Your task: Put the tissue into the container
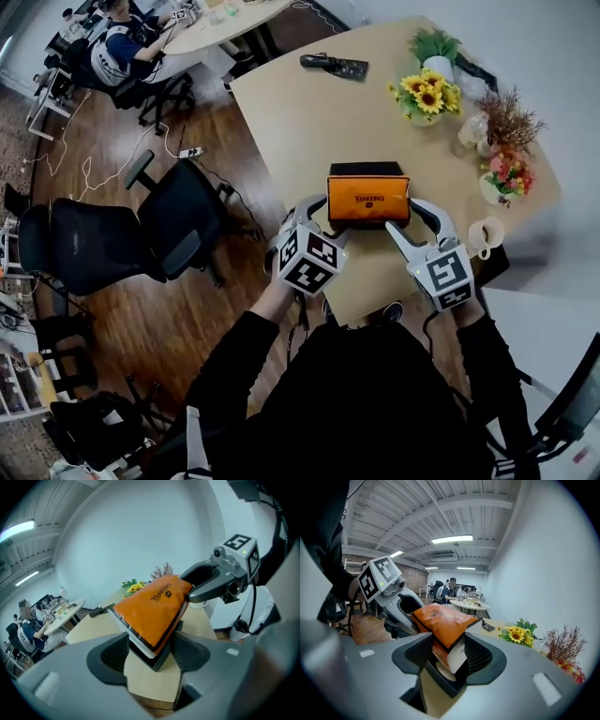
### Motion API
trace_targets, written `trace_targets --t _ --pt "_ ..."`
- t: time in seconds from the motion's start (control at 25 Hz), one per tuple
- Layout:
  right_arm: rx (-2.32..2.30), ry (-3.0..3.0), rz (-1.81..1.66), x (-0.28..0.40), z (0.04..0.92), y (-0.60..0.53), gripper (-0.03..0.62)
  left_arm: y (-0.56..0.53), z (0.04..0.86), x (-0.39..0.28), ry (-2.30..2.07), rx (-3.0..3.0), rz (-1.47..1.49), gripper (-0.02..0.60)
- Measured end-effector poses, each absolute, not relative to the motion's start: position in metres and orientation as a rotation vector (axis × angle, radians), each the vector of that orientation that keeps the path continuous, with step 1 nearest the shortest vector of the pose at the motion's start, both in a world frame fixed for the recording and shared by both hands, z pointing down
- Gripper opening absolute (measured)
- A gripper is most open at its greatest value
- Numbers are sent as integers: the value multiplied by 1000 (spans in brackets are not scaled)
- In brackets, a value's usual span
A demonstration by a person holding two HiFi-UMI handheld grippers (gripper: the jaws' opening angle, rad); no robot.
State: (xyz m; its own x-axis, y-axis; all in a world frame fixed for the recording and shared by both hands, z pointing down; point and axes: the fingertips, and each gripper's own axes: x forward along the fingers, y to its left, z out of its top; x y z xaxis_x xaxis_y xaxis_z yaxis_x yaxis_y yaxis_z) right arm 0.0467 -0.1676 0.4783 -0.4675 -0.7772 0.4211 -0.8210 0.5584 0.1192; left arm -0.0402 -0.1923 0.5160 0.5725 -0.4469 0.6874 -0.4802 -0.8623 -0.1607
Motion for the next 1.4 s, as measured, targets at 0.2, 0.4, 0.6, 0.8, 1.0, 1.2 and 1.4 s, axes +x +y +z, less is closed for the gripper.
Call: trace_targets --t 0.2,0.4,0.6,0.8,1.0,1.2,1.4 --pt "1275 -2336 197 54 510 -184 215 -207 550 -32 -758 2694 1210 258" --pt "1243 -2330 266 58 548 -193 215 -214 587 -30 -712 2636 1257 258" --pt "1222 -2324 328 59 582 -205 215 -226 618 -30 -692 2590 1341 255" --pt "1203 -2287 374 73 605 -193 215 -214 641 -17 -639 2549 1371 253" --pt "1188 -2288 362 69 610 -200 215 -217 652 -23 -613 2528 1416 244" --pt "1178 -2286 373 71 613 -205 215 -221 651 -18 -591 2503 1420 244" --pt "1167 -2289 373 71 611 -206 215 -221 647 -16 -571 2478 1423 244"
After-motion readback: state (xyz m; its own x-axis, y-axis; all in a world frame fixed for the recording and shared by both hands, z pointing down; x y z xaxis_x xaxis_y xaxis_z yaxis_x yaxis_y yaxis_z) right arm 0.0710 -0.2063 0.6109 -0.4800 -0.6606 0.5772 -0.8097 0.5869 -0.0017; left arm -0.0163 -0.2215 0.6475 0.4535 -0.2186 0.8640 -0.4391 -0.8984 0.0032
